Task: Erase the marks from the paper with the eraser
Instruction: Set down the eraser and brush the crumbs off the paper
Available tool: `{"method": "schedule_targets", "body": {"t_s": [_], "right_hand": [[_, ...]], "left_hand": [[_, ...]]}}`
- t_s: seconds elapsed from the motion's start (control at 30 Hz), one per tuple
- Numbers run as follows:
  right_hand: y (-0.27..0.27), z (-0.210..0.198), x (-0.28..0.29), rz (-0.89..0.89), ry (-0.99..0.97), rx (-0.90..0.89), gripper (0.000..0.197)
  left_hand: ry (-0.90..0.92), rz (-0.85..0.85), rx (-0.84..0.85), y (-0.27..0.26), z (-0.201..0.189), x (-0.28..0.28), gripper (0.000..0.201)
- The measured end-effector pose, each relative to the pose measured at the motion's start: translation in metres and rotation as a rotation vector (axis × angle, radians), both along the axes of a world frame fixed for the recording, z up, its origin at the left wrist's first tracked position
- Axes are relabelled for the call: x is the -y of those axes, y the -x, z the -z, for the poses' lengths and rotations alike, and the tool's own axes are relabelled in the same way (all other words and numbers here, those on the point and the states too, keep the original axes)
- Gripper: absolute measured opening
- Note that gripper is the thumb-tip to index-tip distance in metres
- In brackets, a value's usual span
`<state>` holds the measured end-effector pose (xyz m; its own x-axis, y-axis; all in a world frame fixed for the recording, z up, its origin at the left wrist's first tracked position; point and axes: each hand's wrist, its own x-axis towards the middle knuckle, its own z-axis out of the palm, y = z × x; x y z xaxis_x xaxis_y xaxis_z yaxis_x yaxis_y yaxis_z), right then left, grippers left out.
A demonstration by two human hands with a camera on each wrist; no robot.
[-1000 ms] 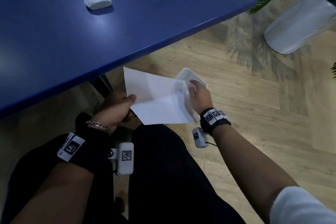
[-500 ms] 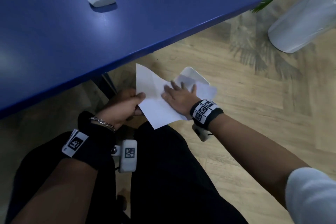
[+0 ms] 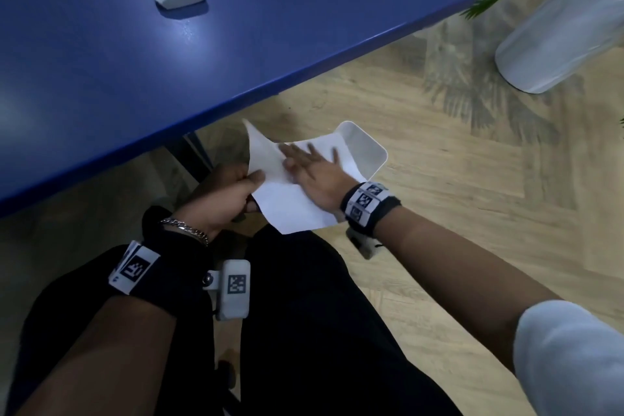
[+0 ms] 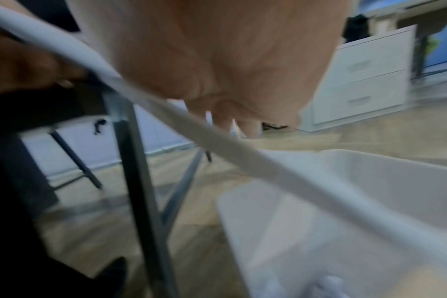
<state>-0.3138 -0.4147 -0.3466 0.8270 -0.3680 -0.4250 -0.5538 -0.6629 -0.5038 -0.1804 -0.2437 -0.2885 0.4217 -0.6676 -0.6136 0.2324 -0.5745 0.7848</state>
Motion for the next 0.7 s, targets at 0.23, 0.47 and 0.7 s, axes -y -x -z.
{"method": "schedule_targets", "body": {"t_s": [0.23, 0.47, 0.7], "right_hand": [[0.009, -0.008, 0.022, 0.282, 0.001, 0.095, 0.069], [0.034, 0.033, 0.014, -0.021, 0.017, 0.063, 0.06], [0.082, 0.041, 0.072, 0.589, -0.054, 0.061, 0.053]], "left_hand": [[0.029, -0.054, -0.021, 0.0, 0.004, 0.007, 0.051], [0.155, -0.173, 0.026, 0.002, -0.003, 0.008, 0.023], [0.25, -0.312, -0.094, -0.013, -0.011, 0.004, 0.023]]}}
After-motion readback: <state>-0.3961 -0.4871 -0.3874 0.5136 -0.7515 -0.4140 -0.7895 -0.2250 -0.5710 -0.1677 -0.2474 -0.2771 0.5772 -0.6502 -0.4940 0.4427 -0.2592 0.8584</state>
